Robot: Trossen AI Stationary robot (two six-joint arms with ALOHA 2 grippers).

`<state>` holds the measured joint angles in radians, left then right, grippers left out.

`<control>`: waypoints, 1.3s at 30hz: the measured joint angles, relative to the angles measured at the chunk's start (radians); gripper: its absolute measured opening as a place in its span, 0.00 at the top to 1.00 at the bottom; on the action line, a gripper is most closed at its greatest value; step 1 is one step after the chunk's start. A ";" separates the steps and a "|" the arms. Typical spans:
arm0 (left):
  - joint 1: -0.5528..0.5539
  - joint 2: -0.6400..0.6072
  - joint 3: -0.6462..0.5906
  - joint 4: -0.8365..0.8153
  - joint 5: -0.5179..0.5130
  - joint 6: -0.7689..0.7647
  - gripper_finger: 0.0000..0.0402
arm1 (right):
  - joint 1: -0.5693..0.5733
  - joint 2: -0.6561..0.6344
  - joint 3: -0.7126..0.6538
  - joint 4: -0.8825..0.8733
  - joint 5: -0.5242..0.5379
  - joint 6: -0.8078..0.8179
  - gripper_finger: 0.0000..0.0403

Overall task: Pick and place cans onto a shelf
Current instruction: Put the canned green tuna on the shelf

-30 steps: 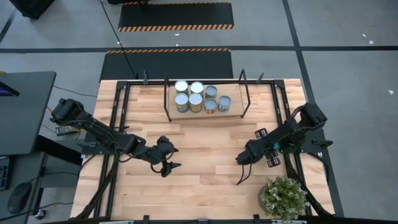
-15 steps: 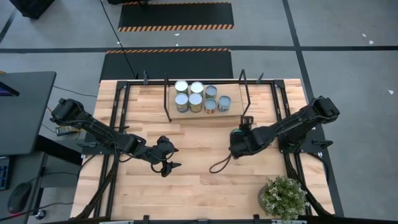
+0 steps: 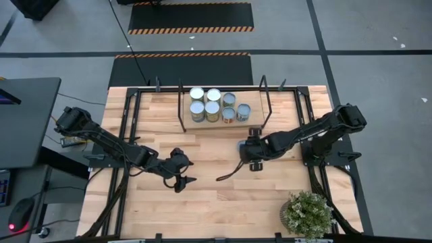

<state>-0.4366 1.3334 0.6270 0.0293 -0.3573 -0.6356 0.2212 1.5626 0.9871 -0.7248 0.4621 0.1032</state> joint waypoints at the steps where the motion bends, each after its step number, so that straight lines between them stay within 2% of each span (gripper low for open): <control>1: 0.000 0.000 0.000 -0.002 0.000 -0.004 0.12 | -0.004 0.000 0.000 0.028 -0.031 0.000 0.50; 5: -0.004 0.003 0.000 -0.004 0.004 -0.008 0.12 | -0.013 0.000 0.001 0.057 -0.054 -0.002 0.43; 8: -0.007 0.003 0.000 0.000 0.006 -0.008 0.12 | -0.040 0.000 0.013 0.061 -0.125 -0.015 0.36; 14: 0.001 0.003 0.000 -0.001 -0.006 -0.007 0.12 | -0.104 0.025 0.015 0.131 -0.222 -0.091 0.16; 19: 0.003 0.003 0.000 -0.001 -0.008 -0.007 0.12 | -0.163 0.102 0.065 0.092 -0.239 -0.158 0.02; 31: 0.001 0.003 0.000 -0.004 -0.008 -0.005 0.12 | -0.228 0.268 0.262 -0.047 -0.315 -0.314 0.01; 39: 0.001 0.003 0.000 -0.005 -0.004 -0.005 0.12 | -0.263 0.352 0.275 -0.088 -0.318 -0.331 0.03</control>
<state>-0.4358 1.3365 0.6270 0.0244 -0.3614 -0.6407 -0.0422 1.9142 1.2617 -0.8132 0.1437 -0.2277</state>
